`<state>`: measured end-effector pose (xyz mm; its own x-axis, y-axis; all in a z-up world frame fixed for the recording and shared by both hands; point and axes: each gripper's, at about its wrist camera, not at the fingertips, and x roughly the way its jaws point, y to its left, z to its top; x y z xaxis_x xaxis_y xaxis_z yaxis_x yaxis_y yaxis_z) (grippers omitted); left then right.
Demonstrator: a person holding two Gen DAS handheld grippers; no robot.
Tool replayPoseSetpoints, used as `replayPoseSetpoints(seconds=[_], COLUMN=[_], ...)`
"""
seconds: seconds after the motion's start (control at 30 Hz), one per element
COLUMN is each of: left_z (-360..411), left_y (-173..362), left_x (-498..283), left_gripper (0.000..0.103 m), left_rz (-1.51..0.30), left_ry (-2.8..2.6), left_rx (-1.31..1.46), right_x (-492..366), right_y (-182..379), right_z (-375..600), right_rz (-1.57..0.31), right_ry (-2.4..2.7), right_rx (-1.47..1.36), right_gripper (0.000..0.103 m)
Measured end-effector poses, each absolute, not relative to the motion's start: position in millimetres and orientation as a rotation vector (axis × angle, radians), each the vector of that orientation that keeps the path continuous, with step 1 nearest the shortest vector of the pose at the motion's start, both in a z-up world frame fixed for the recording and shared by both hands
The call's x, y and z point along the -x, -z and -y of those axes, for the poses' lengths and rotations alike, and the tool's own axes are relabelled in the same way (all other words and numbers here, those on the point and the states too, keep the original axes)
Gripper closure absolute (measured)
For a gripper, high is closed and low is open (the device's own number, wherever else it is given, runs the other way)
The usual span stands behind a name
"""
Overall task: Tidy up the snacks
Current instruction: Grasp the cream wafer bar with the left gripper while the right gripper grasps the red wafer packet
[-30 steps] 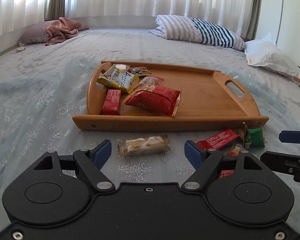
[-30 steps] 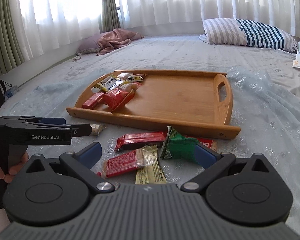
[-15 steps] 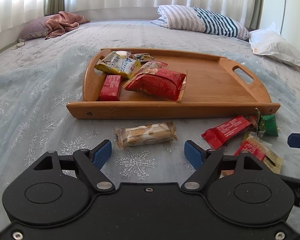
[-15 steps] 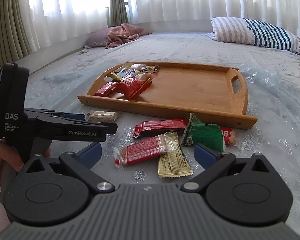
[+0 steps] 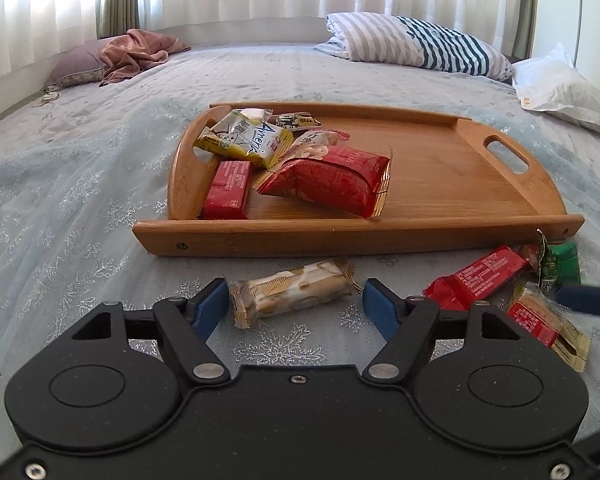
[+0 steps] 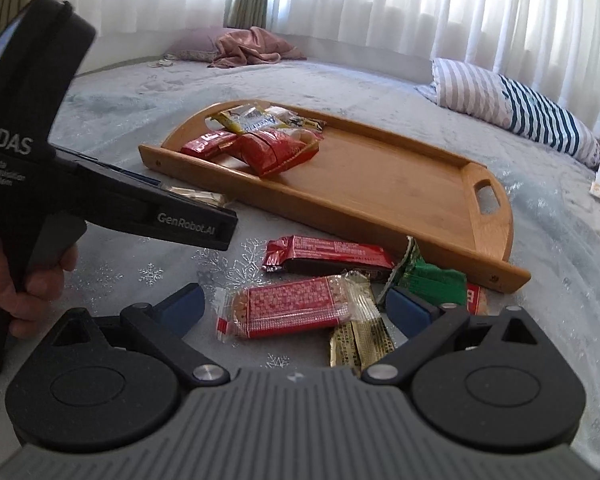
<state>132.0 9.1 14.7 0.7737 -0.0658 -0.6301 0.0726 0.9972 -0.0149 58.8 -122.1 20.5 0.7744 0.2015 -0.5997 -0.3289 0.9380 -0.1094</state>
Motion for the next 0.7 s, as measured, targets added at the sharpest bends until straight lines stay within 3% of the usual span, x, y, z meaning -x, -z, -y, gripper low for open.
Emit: replayPoseSetpoints(seconds=[0.2,0.43,0.6,0.7], left_z=[-10.0,-10.9,-13.0,-14.5], left_y=[-15.9,-18.5,-25.1,-32.5], left_x=[-130.7,-126.3,-119.3,-112.3], left_gripper=[0.043,0.050,0.051,0.051], left_rz=[-0.670,-0.659,-0.631,-0.608], left_ry=[0.088,0.105,0.112,0.111], left_rx=[-0.007,0.004,0.016,0.015], right_x=[-60.9,-60.0,-62.0,-61.9], right_y=[-18.1,-20.0,-18.6,-19.2], right_z=[125.6,128.9,127.8,129.8], right_rz=[-0.614,-0.606,-0.597,-0.580], right_ry=[-0.270,-0.260,-0.237,-0.223], right_rx=[0.199,0.185,0.197,0.186], right_gripper=[0.017,0.019,0.011,0.017])
